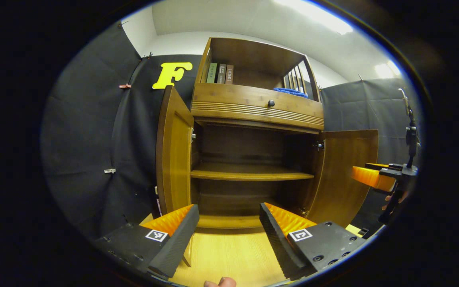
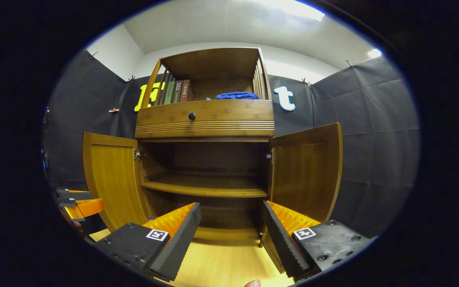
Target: Open the right door of the double-door shoe cabinet with the right hand, and open the left door with the left hand.
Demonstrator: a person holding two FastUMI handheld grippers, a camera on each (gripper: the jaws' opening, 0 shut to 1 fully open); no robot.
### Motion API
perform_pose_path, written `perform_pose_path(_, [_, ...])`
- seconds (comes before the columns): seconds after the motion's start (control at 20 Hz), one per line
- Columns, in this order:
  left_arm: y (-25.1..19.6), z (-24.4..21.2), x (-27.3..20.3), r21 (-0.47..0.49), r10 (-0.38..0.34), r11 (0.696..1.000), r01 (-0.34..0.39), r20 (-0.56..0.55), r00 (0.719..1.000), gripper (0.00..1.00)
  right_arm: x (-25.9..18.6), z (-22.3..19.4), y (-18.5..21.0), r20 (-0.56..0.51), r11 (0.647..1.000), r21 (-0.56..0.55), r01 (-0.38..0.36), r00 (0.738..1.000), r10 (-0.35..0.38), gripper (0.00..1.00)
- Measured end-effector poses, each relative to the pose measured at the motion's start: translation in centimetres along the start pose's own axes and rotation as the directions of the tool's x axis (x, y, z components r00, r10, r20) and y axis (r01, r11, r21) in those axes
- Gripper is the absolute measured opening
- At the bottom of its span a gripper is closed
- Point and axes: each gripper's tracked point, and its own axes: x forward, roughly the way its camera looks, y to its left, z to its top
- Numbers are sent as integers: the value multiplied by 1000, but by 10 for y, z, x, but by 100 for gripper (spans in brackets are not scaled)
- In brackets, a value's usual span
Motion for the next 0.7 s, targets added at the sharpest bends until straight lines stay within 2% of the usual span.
perform_pose_path(0.2, [0,1,-1,5,-4,1000,4,3,1000,96,0,1,1,5,1000,2,0,1000,0,98])
perform_pose_path(0.35, [-2,0,-1,8,-9,1000,9,1,1000,95,0,1,3,4,1000,2,-4,1000,4,95])
perform_pose_path(0.45, [-3,0,-1,16,-11,1000,11,0,1000,97,0,0,4,2,1000,0,-6,1000,6,98])
perform_pose_path(0.55, [-3,-1,-1,18,-13,1000,13,-2,1000,95,0,-2,3,-1,1000,0,-6,1000,6,99])
perform_pose_path(0.6, [-3,-2,-1,18,-12,1000,12,-3,1000,95,0,-2,3,-1,1000,2,-4,1000,4,96])
perform_pose_path(0.7, [-2,-1,0,16,-11,1000,11,-3,1000,95,0,-1,2,1,1000,3,-2,1000,2,96])
